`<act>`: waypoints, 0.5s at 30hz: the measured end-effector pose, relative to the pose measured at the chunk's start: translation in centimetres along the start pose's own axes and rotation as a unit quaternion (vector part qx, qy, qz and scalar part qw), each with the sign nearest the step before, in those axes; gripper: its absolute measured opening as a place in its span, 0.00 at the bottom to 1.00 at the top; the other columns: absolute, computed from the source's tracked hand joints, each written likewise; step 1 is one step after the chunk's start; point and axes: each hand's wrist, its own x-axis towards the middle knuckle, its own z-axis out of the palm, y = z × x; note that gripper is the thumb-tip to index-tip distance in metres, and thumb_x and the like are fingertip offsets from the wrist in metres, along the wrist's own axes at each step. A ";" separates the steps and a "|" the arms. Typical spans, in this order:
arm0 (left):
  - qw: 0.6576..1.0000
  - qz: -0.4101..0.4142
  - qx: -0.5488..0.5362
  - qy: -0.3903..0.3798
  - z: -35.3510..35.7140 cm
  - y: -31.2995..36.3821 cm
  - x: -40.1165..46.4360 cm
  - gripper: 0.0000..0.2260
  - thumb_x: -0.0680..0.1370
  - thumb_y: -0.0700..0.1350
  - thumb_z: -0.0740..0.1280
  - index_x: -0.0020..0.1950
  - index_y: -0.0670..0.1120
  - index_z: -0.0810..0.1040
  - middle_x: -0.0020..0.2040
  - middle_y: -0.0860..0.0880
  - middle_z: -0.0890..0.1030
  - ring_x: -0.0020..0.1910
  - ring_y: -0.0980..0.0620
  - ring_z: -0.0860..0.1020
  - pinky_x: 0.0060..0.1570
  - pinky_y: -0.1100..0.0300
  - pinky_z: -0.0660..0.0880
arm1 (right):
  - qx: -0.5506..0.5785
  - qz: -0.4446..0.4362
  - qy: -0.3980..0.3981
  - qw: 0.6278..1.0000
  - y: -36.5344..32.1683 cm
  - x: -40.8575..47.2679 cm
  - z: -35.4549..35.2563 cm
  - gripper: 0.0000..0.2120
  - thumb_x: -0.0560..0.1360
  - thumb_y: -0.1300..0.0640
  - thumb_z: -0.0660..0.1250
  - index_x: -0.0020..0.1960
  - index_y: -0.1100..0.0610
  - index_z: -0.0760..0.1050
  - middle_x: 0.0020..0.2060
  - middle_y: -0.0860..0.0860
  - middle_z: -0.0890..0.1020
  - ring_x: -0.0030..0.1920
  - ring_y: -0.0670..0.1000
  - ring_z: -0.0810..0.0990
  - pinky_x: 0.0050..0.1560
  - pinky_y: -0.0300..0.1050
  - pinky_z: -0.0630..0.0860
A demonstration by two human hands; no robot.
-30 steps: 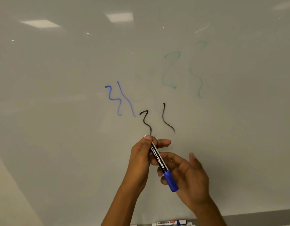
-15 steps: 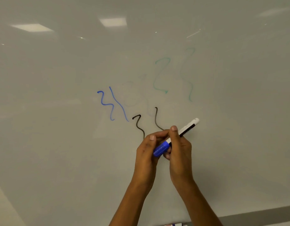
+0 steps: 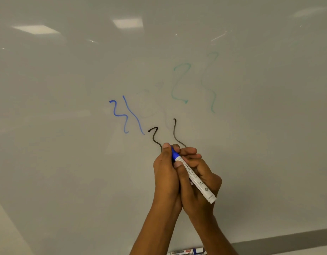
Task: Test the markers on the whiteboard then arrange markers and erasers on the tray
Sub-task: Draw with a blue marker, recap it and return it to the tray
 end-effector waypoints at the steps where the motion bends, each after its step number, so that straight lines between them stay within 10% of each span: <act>1: 1.000 -0.008 0.003 -0.002 0.1 -0.1 -0.2 0.17 0.82 0.52 0.57 0.40 0.43 0.75 0.37 0.43 0.84 0.36 0.48 0.84 0.38 0.58 0.81 | -0.032 -0.034 -0.002 0.999 -0.1 0.3 -0.1 0.11 0.78 0.46 0.67 0.47 0.54 0.79 0.40 0.41 0.82 0.37 0.37 0.82 0.38 0.29 0.76; 7: 0.980 0.165 -0.099 0.052 -1.5 9.6 1.4 0.19 0.85 0.51 0.51 0.38 0.46 0.69 0.31 0.49 0.80 0.38 0.51 0.85 0.38 0.53 0.82 | -0.268 -0.180 0.056 0.945 -5.5 -2.1 -3.1 0.13 0.69 0.57 0.70 0.27 0.60 0.77 0.22 0.52 0.77 0.22 0.49 0.72 0.27 0.39 0.73; 11: 0.967 0.252 0.009 -0.039 0.2 13.0 1.4 0.18 0.84 0.54 0.51 0.41 0.46 0.71 0.40 0.47 0.85 0.54 0.44 0.84 0.55 0.46 0.80 | -0.036 -0.042 0.156 0.986 -3.6 1.8 -3.0 0.07 0.75 0.55 0.68 0.41 0.58 0.80 0.27 0.43 0.81 0.24 0.52 0.80 0.25 0.42 0.76; 15: 0.975 0.222 0.000 -0.026 -0.3 10.3 1.5 0.18 0.84 0.53 0.52 0.45 0.46 0.76 0.48 0.45 0.86 0.56 0.45 0.83 0.56 0.46 0.77 | -0.085 -0.079 0.160 0.980 0.2 6.8 -1.9 0.11 0.71 0.54 0.73 0.41 0.62 0.79 0.32 0.47 0.81 0.30 0.44 0.79 0.30 0.41 0.76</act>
